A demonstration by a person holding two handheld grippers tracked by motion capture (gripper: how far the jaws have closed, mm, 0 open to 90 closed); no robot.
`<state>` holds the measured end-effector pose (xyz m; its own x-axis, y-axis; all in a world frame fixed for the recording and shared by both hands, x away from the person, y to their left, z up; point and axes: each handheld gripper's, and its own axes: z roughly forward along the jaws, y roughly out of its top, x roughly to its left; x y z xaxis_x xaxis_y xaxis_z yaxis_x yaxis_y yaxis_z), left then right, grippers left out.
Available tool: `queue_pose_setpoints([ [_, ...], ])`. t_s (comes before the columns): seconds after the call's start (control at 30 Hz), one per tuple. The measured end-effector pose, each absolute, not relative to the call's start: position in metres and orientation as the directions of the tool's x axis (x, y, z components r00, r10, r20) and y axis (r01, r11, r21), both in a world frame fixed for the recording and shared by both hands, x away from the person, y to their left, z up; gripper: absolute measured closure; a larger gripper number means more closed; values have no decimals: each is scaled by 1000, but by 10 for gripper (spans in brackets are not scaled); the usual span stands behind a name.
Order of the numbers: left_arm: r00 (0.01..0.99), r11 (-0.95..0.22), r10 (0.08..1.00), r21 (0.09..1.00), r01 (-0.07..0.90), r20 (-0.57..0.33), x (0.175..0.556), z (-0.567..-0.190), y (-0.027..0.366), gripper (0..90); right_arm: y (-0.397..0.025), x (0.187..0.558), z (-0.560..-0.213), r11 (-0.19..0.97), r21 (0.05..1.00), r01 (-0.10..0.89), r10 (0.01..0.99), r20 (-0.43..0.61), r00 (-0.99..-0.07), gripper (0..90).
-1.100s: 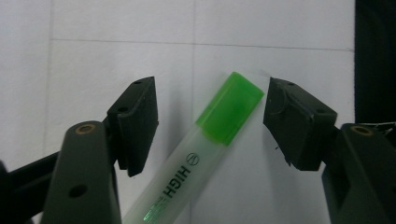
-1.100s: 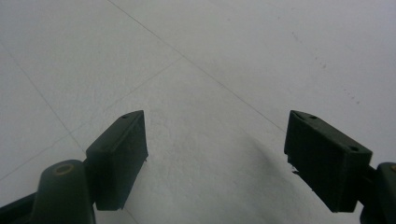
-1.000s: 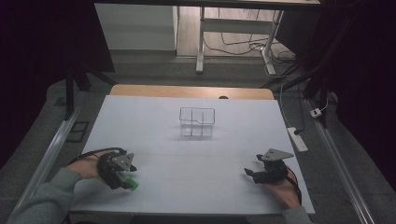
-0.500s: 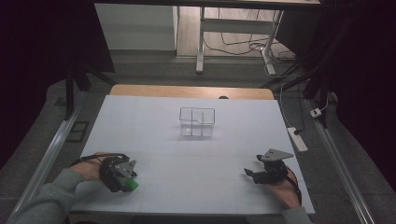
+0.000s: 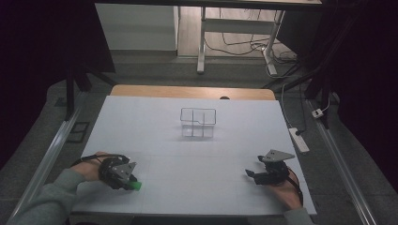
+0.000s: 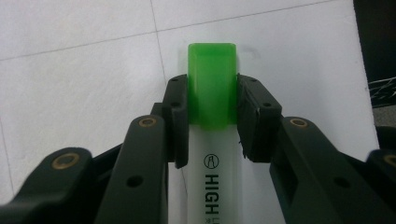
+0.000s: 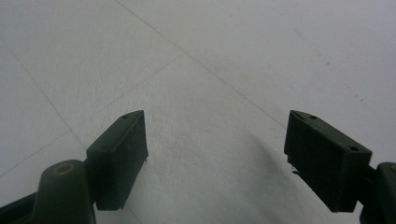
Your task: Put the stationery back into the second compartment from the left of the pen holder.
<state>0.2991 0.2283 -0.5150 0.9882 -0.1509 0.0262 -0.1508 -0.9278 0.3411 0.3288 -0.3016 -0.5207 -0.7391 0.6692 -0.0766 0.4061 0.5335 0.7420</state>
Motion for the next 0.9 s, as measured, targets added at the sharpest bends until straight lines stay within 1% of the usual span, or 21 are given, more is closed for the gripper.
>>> queue_pose_setpoints([
  [0.13, 989, -929, -144, 340, -150, 41, 298, -514, 229, 665, -302, 329, -521, 531, 743, 407, 671, -76, -738, 213],
  [0.23, 994, -924, -96, 368, -109, 54, 301, -511, 232, 666, -302, 329, -521, 532, 743, 407, 671, -76, -738, 213],
  [0.4, 998, -887, 42, 462, 12, 54, 310, -501, 240, 665, -302, 329, -521, 530, 743, 408, 672, -75, -736, 213],
  [0.53, 990, -862, 123, 501, 76, 62, 315, -495, 243, 665, -302, 329, -521, 532, 743, 408, 671, -76, -737, 213],
  [0.9, 969, -823, 236, 545, 157, 78, 324, -478, 242, 665, -302, 329, -520, 527, 744, 410, 674, -73, -735, 213],
])
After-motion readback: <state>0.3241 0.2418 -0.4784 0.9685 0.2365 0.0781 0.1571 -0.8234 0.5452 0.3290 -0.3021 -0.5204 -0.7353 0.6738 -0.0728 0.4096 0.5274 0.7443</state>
